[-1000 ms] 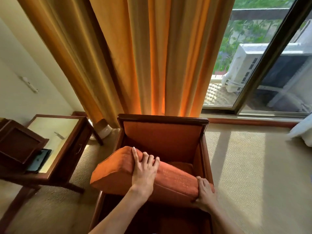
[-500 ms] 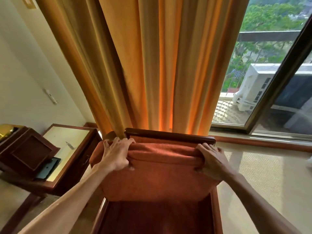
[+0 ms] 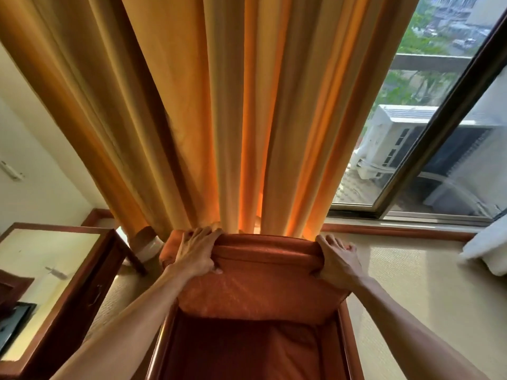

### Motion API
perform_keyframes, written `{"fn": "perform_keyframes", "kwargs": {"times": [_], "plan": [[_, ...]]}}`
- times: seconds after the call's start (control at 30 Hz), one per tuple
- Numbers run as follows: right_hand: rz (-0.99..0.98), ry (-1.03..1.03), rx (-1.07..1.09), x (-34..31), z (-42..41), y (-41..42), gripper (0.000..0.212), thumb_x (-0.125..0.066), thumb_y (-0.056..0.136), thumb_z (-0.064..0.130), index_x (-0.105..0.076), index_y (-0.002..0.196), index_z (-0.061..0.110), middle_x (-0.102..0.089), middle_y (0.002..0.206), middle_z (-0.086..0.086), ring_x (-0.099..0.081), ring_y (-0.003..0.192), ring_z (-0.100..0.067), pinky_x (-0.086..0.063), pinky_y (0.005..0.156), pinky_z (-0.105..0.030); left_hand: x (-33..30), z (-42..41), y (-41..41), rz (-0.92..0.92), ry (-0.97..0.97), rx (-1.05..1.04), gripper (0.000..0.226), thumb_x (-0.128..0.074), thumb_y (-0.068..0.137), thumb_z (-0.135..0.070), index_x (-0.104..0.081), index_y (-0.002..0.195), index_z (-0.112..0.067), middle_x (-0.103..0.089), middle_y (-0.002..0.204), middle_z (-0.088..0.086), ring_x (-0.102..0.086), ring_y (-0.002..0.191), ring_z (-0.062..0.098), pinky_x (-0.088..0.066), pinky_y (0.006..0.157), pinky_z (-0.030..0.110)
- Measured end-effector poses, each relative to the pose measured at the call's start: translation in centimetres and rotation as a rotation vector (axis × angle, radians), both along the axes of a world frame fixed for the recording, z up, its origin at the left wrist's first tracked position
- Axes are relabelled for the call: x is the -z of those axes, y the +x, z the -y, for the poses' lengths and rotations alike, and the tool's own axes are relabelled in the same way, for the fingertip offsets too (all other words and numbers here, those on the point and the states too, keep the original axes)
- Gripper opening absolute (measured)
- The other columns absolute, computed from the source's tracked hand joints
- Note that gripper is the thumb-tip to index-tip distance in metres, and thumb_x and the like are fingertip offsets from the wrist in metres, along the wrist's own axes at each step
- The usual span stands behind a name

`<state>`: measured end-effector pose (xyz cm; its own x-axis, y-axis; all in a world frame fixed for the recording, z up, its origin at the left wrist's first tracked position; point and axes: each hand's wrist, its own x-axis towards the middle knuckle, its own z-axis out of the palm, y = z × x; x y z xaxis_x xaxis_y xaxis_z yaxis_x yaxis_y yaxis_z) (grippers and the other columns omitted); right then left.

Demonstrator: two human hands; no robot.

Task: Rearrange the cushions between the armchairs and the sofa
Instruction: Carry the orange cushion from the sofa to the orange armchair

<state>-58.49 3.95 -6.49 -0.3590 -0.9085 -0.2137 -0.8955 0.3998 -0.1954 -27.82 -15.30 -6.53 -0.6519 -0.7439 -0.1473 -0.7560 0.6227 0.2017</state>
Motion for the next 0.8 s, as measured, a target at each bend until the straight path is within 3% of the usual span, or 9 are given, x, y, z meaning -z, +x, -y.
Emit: {"fn": "perform_keyframes", "kwargs": {"times": [0.07,0.17,0.27,0.47,0.57,0.67,0.73,0.8], "plan": [[0.024,0.034,0.088,4.4,0.2,-1.7,0.082,-0.074,0.069,0.044,-0.032,0.137,0.033,-0.043,0.135,0.001,-0.046,0.129,-0.023,-0.029,0.108,-0.057,4.0,1.0,-2.0,-0.008,0.058,0.025,0.109,-0.085,0.064,-0.055,-0.026,0.153,-0.033,-0.038,0.152,-0.003,-0.028,0.144,0.022,-0.009,0.120,0.044],[-0.008,0.212,0.116,11.1,0.2,-2.8,0.110,-0.073,0.072,0.056,-0.006,0.155,0.029,-0.019,0.161,-0.010,-0.018,0.149,-0.029,-0.020,0.116,-0.060,11.1,1.4,-3.3,0.065,0.085,-0.002,0.117,-0.088,0.062,-0.052,-0.019,0.154,-0.035,-0.013,0.160,0.006,-0.005,0.150,0.028,0.001,0.124,0.046],[-0.076,0.264,0.103,16.2,0.2,-2.9,0.130,-0.074,0.064,0.072,0.009,0.154,0.026,-0.004,0.161,-0.019,-0.004,0.150,-0.037,-0.017,0.118,-0.054,16.8,1.0,-2.2,0.080,-0.004,0.022,0.126,-0.085,0.059,-0.061,-0.011,0.157,-0.034,0.007,0.162,0.011,0.019,0.151,0.031,0.007,0.123,0.051],[-0.120,0.129,0.081,18.4,0.1,-3.6,0.127,-0.079,0.057,0.072,0.000,0.147,0.030,-0.016,0.151,-0.019,-0.017,0.143,-0.040,-0.032,0.110,-0.056,18.8,1.3,-2.2,0.015,-0.077,0.014,0.126,-0.090,0.048,-0.057,-0.028,0.155,-0.032,0.005,0.165,0.009,0.018,0.152,0.031,0.003,0.121,0.053],[-0.124,0.264,0.102,17.0,0.6,-2.9,0.129,-0.078,0.062,0.069,0.005,0.151,0.026,-0.008,0.155,-0.019,-0.007,0.148,-0.039,-0.022,0.115,-0.059,17.8,1.2,-2.2,0.051,-0.038,0.007,0.127,-0.091,0.051,-0.055,-0.022,0.156,-0.034,0.014,0.164,0.007,0.025,0.150,0.029,0.010,0.120,0.050],[-0.119,0.386,0.172,14.5,2.5,-0.2,0.121,-0.076,0.072,0.043,0.007,0.154,0.011,-0.003,0.158,-0.027,0.000,0.148,-0.049,-0.012,0.117,-0.066,16.4,0.6,-3.0,0.095,0.028,-0.056,0.125,-0.092,0.057,-0.042,-0.017,0.157,-0.031,0.022,0.163,0.008,0.028,0.148,0.030,0.011,0.121,0.051],[-0.047,0.328,0.130,13.4,4.8,4.6,0.111,-0.069,0.080,0.030,0.010,0.155,0.010,0.001,0.160,-0.031,0.006,0.147,-0.052,-0.005,0.115,-0.069,15.4,-1.4,-5.0,0.090,0.082,-0.138,0.116,-0.084,0.070,-0.026,-0.009,0.159,-0.022,0.029,0.161,0.011,0.030,0.147,0.032,0.009,0.121,0.056],[0.025,0.238,-0.045,13.1,6.9,10.5,0.100,-0.061,0.091,0.028,0.015,0.156,0.015,0.007,0.164,-0.024,0.012,0.150,-0.044,-0.001,0.113,-0.070,14.2,-4.2,-7.4,0.005,0.160,-0.189,0.108,-0.074,0.083,-0.022,0.003,0.159,-0.019,0.032,0.161,0.009,0.028,0.148,0.028,0.009,0.121,0.056]]}}
